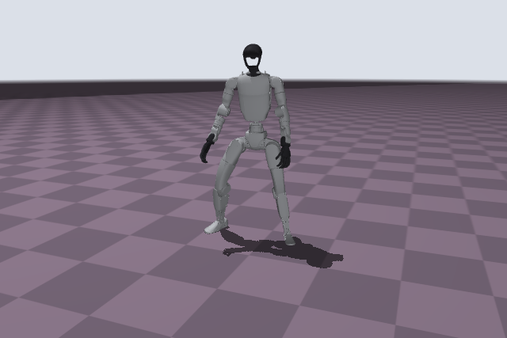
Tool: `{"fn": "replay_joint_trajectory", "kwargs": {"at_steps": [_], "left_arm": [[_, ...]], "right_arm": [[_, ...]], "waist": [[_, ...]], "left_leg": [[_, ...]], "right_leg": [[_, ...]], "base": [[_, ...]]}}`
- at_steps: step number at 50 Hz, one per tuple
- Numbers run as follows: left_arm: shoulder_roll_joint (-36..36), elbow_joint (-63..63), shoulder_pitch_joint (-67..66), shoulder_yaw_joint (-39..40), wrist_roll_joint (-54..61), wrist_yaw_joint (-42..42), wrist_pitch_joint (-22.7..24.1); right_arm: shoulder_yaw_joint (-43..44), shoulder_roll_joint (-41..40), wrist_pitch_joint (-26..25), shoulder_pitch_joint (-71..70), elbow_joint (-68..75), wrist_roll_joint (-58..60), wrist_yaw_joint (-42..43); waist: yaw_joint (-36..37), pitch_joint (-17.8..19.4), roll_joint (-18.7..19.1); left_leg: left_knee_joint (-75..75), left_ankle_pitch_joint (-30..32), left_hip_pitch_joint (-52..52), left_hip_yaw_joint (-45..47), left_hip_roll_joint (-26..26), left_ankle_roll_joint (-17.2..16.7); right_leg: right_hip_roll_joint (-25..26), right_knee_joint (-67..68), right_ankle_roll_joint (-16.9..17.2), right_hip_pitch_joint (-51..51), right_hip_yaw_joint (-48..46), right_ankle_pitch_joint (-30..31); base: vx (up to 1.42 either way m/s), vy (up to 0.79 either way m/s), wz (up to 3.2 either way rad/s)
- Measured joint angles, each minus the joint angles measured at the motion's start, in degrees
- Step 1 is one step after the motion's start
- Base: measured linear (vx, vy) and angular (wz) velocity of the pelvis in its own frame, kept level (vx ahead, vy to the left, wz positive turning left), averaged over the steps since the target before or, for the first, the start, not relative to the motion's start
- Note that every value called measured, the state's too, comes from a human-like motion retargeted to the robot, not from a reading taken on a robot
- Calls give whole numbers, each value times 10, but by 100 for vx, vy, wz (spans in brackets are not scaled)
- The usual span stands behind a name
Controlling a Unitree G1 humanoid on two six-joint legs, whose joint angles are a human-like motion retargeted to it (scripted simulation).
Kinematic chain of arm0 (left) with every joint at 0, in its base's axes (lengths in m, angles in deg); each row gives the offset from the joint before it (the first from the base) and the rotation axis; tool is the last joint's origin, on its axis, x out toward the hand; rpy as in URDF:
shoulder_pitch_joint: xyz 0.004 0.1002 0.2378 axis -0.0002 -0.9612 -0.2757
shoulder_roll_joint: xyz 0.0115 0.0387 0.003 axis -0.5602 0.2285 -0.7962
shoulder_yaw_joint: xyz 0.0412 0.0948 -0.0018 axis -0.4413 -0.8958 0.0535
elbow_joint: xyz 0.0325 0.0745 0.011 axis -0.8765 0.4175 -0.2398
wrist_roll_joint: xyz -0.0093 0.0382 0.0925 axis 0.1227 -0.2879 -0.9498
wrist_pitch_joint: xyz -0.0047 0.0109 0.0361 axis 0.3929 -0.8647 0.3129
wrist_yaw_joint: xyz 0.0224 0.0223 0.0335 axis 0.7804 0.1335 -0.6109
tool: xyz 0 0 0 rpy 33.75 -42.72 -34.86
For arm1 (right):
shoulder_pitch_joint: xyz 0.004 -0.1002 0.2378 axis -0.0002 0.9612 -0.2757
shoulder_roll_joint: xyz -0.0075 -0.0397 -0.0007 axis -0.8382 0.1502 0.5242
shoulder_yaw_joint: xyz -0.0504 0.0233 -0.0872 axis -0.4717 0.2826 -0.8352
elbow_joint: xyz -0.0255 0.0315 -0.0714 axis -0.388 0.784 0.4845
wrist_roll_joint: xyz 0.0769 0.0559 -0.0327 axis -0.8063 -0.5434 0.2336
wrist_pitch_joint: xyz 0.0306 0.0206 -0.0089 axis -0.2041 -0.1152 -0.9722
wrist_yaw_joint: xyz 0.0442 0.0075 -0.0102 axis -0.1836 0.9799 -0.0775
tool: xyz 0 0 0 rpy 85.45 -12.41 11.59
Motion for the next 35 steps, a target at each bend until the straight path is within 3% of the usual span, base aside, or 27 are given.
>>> {"fn": "replay_joint_trajectory", "kwargs": {"at_steps": [5, 7, 12, 14, 18, 20, 23, 26, 29, 35], "left_arm": [[-8, -20, -32, 26, 39, -13, 5], [-10, -14, -37, 25, 46, 6, 5], [-12, -9, -48, 17, 6, 61, 4], [-8, -7, -55, 24, -32, 65, 8], [12, -8, -60, 50, -11, 70, 9], [18, -16, -60, 58, 42, 75, 9], [12, -20, -65, 54, 20, 67, 16], [1, -11, -69, 54, -64, 42, 22], [-9, -8, -70, 47, 14, 38, 36], [-12, 2, -71, 43, 56, 16, 56]], "right_arm": [[-28, -10, 26, -10, 13, -35, 22], [-33, -13, 28, -12, 19, -29, 4], [-43, -5, 25, -2, 24, -27, -40], [-51, 2, 31, 3, 29, -55, -48], [-49, 22, 25, -6, 53, -50, -54], [-38, 30, 12, -20, 65, 1, -57], [-38, 32, 17, -37, 66, -6, -50], [-54, 24, 36, -44, 50, -60, -53], [-51, 15, 33, -41, 28, -20, -36], [-63, 12, 44, -21, 7, -8, -28]], "waist": [[-34, -6, -4], [-29, -16, -8], [-1, -38, -14], [8, -41, -9], [30, -39, 3], [48, -37, -6], [51, -32, -23], [50, -29, -39], [49, -24, -54], [44, -30, -59]], "left_leg": [[29, -22, -12, 3, -27, -14], [3, -14, -3, 9, -47, 0], [8, -22, -11, 31, -96, 11], [60, -45, -31, 39, -102, -6], [85, -64, -38, 50, -115, 8], [26, -46, -15, 69, -136, 70], [20, -54, -6, 108, -128, 96], [19, -59, -2, 105, -103, 96], [29, -51, -5, 70, -71, 90], [36, -46, -14, -5, -18, 72]], "right_leg": [[90, 102, -2, -47, 29, -89], [132, 79, -6, -58, 26, -102], [190, -122, -25, -20, 24, -37], [182, -162, -22, -4, 28, -13], [161, -211, 3, 17, 47, 25], [144, -240, 18, 19, 66, 50], [121, -267, 41, 27, 74, 64], [106, -275, 58, 30, 83, 69], [91, -280, 69, 33, 88, 70], [70, -278, 86, 36, 87, 66]], "base": [[3, 28, 4], [4, 22, -27], [3, 20, -38], [4, 20, -18], [2, 18, -13], [-1, 15, -35], [0, 13, -23], [2, 14, -21], [3, 18, -13], [3, 29, 1]]}}
